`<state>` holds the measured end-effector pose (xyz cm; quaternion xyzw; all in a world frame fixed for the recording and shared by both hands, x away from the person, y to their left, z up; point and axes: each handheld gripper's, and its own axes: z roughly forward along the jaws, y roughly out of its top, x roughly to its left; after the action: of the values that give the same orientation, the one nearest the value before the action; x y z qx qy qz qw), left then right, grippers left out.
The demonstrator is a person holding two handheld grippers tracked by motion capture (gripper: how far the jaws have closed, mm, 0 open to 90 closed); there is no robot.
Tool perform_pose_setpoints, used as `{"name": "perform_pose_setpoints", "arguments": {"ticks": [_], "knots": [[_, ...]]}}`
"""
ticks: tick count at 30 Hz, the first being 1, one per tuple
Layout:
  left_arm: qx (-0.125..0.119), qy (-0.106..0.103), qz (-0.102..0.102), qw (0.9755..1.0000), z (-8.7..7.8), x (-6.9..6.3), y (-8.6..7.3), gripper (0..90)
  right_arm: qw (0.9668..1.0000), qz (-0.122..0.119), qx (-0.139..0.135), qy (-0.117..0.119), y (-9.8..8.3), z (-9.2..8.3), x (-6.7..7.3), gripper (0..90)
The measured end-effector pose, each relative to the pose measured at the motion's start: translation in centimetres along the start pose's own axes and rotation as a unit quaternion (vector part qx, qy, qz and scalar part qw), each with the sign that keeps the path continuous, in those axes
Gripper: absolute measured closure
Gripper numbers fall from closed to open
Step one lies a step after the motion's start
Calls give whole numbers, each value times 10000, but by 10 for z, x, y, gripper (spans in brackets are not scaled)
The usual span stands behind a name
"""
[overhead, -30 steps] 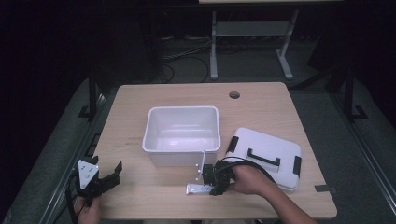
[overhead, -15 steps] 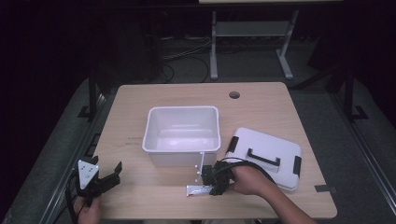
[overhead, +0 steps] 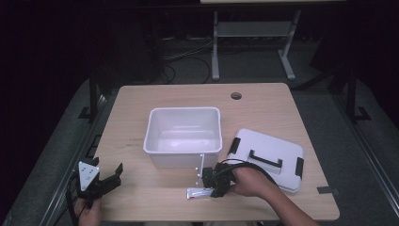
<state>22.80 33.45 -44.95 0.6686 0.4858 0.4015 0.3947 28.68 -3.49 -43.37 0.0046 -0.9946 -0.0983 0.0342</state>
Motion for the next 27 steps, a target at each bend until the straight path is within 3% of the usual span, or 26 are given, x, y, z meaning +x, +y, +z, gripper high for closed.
{"name": "perform_pose_setpoints", "arguments": {"ticks": [20, 27], "knots": [[-6, -6, 7, 10000, 0, -1, 0, 150, 9999, -5, -66, 135, -4, -12, 2, 692], [-9, -2, 13, 10000, 0, -1, 0, 150, 9999, -112, 6, 31, 3, -28, 3, 692]]}}
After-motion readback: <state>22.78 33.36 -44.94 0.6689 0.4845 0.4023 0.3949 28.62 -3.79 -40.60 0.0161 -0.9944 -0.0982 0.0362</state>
